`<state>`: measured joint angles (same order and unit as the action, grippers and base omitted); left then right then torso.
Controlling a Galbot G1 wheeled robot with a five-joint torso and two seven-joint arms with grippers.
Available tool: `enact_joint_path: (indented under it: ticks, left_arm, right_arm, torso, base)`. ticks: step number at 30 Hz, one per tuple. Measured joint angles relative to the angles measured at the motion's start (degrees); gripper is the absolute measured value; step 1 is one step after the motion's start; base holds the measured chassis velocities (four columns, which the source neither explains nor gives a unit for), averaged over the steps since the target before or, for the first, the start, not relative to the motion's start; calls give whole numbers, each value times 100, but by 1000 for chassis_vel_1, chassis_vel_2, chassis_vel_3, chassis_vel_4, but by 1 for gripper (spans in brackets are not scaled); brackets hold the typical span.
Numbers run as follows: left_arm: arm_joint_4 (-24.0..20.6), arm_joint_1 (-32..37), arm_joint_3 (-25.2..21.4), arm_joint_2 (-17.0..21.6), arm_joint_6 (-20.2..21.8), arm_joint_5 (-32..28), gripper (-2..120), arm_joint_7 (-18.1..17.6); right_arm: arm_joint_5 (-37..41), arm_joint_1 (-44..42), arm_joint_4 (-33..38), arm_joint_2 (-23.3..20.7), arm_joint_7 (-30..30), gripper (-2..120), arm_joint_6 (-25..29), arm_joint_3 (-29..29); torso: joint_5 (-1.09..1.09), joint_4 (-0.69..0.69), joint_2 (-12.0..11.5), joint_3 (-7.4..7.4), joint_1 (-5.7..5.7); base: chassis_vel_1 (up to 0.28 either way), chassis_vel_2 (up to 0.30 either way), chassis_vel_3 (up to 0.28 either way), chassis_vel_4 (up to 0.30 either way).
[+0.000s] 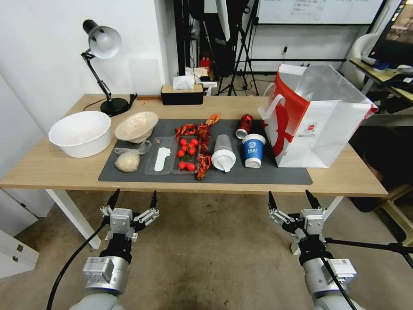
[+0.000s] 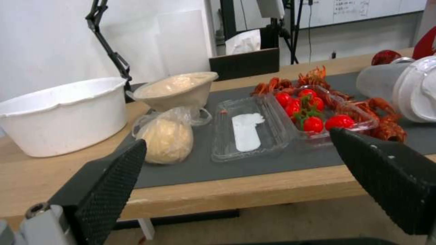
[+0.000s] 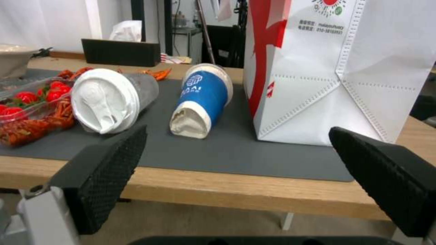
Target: Pick up the trash from the table and place it into the takeout bag.
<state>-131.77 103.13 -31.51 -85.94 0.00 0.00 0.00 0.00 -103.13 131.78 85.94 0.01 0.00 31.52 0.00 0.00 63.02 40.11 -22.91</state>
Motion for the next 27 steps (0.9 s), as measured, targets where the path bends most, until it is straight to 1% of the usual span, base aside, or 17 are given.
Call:
enact_joint_path:
  ticks: [24, 27]
  left_arm:
    - [0, 0, 0, 0, 2, 0, 100, 0]
    - [-3, -36, -35, -10, 94, -33, 100, 3]
  right_arm:
    - [2, 4, 0, -1, 0, 100, -8, 0]
    - [9, 26, 2, -4, 1, 100, -47, 0]
  torso:
    - [0, 0, 0, 0, 0]
    - [0, 0, 0, 0, 0]
  base:
    - [0, 0, 0, 0]
    - [0, 0, 0, 0]
